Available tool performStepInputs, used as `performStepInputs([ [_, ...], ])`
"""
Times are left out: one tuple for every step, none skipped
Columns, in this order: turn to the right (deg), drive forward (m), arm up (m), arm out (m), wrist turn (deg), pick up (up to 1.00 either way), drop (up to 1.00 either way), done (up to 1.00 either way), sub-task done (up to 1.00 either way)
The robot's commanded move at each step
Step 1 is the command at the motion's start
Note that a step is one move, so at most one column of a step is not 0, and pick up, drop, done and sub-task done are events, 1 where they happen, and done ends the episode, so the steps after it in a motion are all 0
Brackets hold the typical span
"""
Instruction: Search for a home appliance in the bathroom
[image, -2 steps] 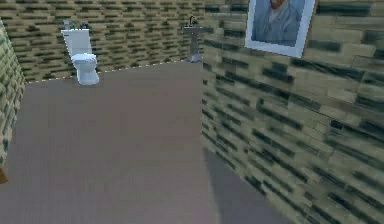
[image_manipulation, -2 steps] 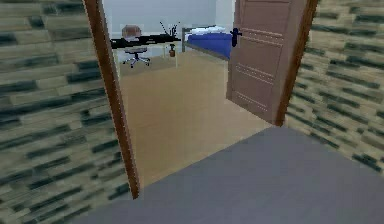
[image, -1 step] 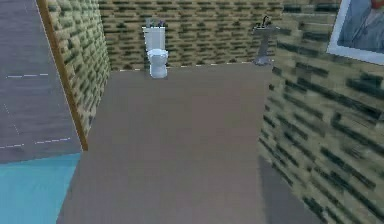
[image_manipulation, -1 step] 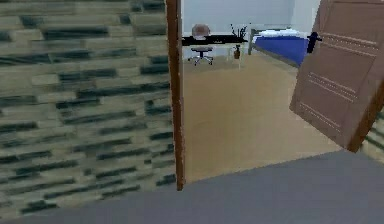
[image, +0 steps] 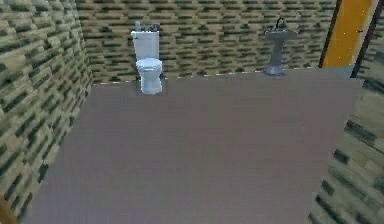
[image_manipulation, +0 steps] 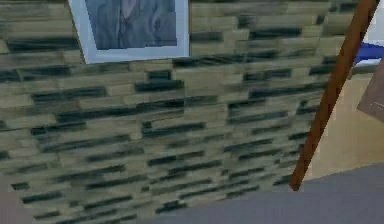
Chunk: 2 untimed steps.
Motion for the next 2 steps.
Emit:
performStepInputs([
  [0.0, 0.90, 0.00, 0.00, 0.0, 0.00, 0.00, 0.00, 0.00],
  [39.0, 0.00, 0.00, 0.00, 0.0, 0.00, 0.00, 0.00, 0.00],
])
